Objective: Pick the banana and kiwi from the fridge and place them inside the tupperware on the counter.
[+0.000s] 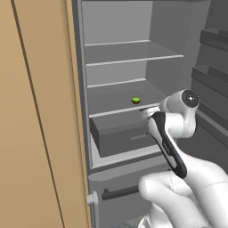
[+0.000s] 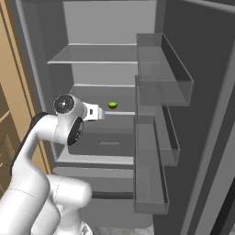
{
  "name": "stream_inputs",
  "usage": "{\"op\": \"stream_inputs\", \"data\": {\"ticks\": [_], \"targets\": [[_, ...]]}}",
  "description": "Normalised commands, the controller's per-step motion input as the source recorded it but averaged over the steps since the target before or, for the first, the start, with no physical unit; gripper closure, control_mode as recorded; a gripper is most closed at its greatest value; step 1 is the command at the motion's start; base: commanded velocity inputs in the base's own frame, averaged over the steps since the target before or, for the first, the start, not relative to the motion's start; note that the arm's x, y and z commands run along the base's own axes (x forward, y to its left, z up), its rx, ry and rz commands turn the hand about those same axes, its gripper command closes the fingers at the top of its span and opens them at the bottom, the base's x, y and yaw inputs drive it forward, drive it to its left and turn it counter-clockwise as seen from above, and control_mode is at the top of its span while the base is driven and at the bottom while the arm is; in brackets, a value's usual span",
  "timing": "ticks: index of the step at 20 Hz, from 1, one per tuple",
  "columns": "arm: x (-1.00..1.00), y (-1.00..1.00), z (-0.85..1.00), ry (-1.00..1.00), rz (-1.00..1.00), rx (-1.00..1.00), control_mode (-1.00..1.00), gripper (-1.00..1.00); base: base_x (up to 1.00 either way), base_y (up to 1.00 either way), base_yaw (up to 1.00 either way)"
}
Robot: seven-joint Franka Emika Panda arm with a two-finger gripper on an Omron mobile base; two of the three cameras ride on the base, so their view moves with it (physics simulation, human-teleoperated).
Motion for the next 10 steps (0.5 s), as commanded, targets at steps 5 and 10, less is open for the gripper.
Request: {"op": "stream_inputs", "data": {"ticks": [5,10], "targets": [[0.25,-0.2,0.0,0.01,0.0,0.0,-1.0,-1.0,0.0,0.0,0.0],[0.48,-0.11,0.0,0.03,0.0,0.0,-1.0,-1.0,0.0,0.0,0.0]]}}
